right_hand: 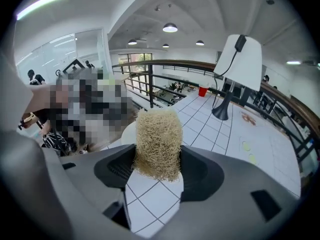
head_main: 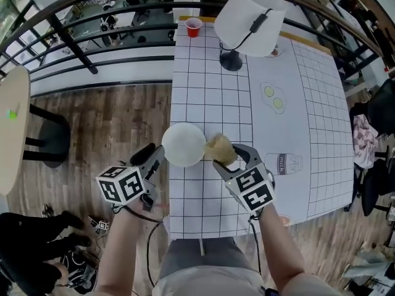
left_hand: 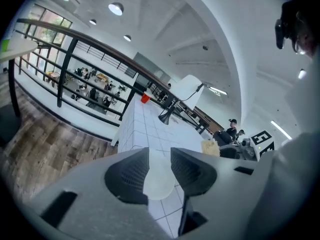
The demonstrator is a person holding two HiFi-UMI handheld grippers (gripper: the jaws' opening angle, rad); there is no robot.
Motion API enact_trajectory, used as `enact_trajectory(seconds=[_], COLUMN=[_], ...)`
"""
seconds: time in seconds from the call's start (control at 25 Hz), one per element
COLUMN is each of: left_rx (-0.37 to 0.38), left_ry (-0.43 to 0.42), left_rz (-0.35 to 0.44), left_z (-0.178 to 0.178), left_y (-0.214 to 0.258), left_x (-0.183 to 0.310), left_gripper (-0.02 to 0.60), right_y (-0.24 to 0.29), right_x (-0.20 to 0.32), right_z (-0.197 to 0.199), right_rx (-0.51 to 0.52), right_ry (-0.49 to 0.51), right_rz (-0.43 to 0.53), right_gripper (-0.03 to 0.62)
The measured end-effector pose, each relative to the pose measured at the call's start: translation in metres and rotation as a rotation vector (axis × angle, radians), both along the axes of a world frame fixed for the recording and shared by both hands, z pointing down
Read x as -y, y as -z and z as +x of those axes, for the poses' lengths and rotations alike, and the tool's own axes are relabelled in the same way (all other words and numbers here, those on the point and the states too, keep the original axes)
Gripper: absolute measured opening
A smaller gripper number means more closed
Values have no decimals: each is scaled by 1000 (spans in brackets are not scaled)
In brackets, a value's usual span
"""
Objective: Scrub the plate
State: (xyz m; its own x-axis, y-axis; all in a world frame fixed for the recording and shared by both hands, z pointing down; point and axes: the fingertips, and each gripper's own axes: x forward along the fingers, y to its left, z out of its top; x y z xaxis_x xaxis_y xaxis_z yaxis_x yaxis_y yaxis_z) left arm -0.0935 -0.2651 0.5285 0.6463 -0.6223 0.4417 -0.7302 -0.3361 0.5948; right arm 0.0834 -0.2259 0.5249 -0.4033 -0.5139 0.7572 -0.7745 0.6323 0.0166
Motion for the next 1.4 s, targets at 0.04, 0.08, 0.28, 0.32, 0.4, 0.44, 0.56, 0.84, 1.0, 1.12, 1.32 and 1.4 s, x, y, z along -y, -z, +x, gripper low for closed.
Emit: enact_trajectory(seconds=[0.04,0.08,0.28,0.32,0.4,0.44,0.56,0.84,1.0,1.12,1.32,1.4], left_rx=[-4,-15,-46,-47,-50,-52,-53,22,51,87,90,108], left_ry=[0,-2,-9,-8,-9,-10,-23,-53,-57,-54,9,34], left_rz=[23,38,136,161,203,218,270,464,546,626,728,772], left_z=[1,2,8,8,10,11,14,24,26,25,11,6], left_y=[13,26,88,101,125,137,173,255,293,323,368,382], left_x=[0,-3,-14,-16,-21,-24,-34,-52,-64,-75,-96,-105], left_gripper=[133,133,86,74,67,67,67,40,35,31,21,18], right_y=[11,23,82,94,117,129,171,271,320,349,393,405], right_x=[3,3,3,3,-2,-5,-14,-35,-47,-59,-81,-89], right_z=[1,2,5,5,4,3,2,-3,-10,-12,-16,-20], right_rx=[14,29,83,87,98,102,125,206,260,286,344,361], right_ry=[-9,-18,-40,-38,-35,-34,-28,-34,-23,1,14,30], right_rz=[34,68,218,242,285,305,379,548,645,716,816,839], right_gripper=[264,264,264,264,264,264,264,265,264,264,264,264])
